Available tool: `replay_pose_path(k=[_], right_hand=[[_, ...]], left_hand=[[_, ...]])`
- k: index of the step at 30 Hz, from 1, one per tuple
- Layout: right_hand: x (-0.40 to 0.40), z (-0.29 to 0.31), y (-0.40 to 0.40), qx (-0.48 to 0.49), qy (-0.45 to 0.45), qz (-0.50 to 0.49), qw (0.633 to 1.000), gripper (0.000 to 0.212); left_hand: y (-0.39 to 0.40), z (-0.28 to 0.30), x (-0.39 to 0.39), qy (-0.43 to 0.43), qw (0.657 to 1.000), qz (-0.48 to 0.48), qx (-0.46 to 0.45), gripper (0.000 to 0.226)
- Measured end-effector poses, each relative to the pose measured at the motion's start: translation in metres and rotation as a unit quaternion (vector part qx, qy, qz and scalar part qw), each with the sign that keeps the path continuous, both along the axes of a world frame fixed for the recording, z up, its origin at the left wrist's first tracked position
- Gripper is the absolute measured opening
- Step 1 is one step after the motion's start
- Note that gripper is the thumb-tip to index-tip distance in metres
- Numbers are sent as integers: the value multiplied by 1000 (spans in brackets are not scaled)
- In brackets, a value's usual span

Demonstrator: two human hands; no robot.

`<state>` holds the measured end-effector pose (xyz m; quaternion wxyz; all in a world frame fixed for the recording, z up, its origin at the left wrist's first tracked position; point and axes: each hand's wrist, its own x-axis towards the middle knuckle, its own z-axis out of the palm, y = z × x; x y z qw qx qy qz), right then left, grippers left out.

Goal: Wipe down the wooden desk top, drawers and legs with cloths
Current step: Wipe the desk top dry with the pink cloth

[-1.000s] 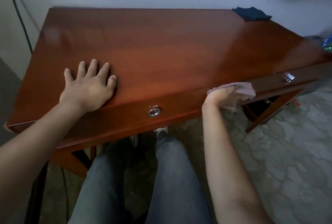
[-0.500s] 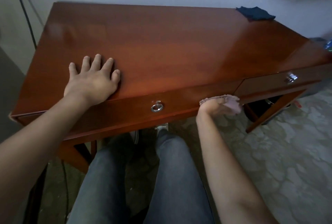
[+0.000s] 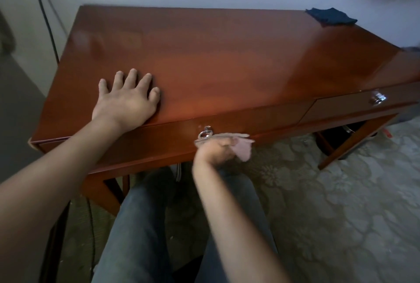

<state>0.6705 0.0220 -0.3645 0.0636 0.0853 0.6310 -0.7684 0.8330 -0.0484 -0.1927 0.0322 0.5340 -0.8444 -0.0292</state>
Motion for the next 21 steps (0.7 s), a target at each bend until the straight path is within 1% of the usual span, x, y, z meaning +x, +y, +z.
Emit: replay_pose_path(k=[1, 2, 4, 6, 7, 8, 9, 10, 11, 12, 13, 14, 15, 18, 19, 20, 21], right_hand=[[-21, 14, 9, 19, -32, -56, 998, 72], [-51, 27, 19, 58, -46, -87, 993, 63], [-100, 38, 32, 61, -71, -100, 991, 51], [-130, 40, 37, 44, -81, -86, 992, 50], [-125, 42, 40, 44, -82, -75, 993, 51], [-109, 44, 43, 48, -72, -70, 994, 52], [-88, 42, 44, 73, -43, -46, 995, 53], [-59, 37, 47, 95, 18, -11, 995, 58], [-29, 32, 52, 114, 107, 31, 987, 63], [-6, 25, 59, 156, 193, 83, 965, 67], [8, 17, 68, 206, 274, 124, 931, 68], [13, 12, 76, 241, 345, 150, 895, 64], [11, 15, 83, 253, 396, 157, 869, 59], [4, 55, 95, 221, 486, 128, 836, 56], [7, 71, 95, 206, 524, 135, 816, 55], [14, 80, 92, 202, 578, 156, 775, 54], [23, 84, 89, 205, 642, 190, 714, 53]], left_hand=[[0, 0, 0, 1, 1000, -2, -2, 67], [0, -1, 0, 2, 1000, -4, -5, 67], [-1, -2, -1, 6, 1000, -11, -12, 67], [-1, -2, -3, 10, 1000, -11, -17, 66], [-1, -1, -3, 11, 1000, -12, -15, 65], [0, 0, -4, 13, 1000, -16, -13, 64], [1, 1, -4, 18, 999, -22, -15, 63], [3, 2, -3, 27, 999, -29, -17, 62], [5, 3, -2, 36, 999, -35, -18, 60], [8, 5, 0, 46, 998, -43, -19, 59], [11, 6, 2, 57, 997, -50, -20, 58], [14, 6, 3, 68, 996, -55, -23, 56], [16, 7, 5, 80, 995, -56, -27, 55], [21, 10, 8, 109, 992, -57, -33, 51], [22, 11, 9, 122, 990, -62, -29, 49], [24, 13, 11, 143, 987, -69, -24, 46], [24, 16, 14, 169, 983, -74, -13, 42]])
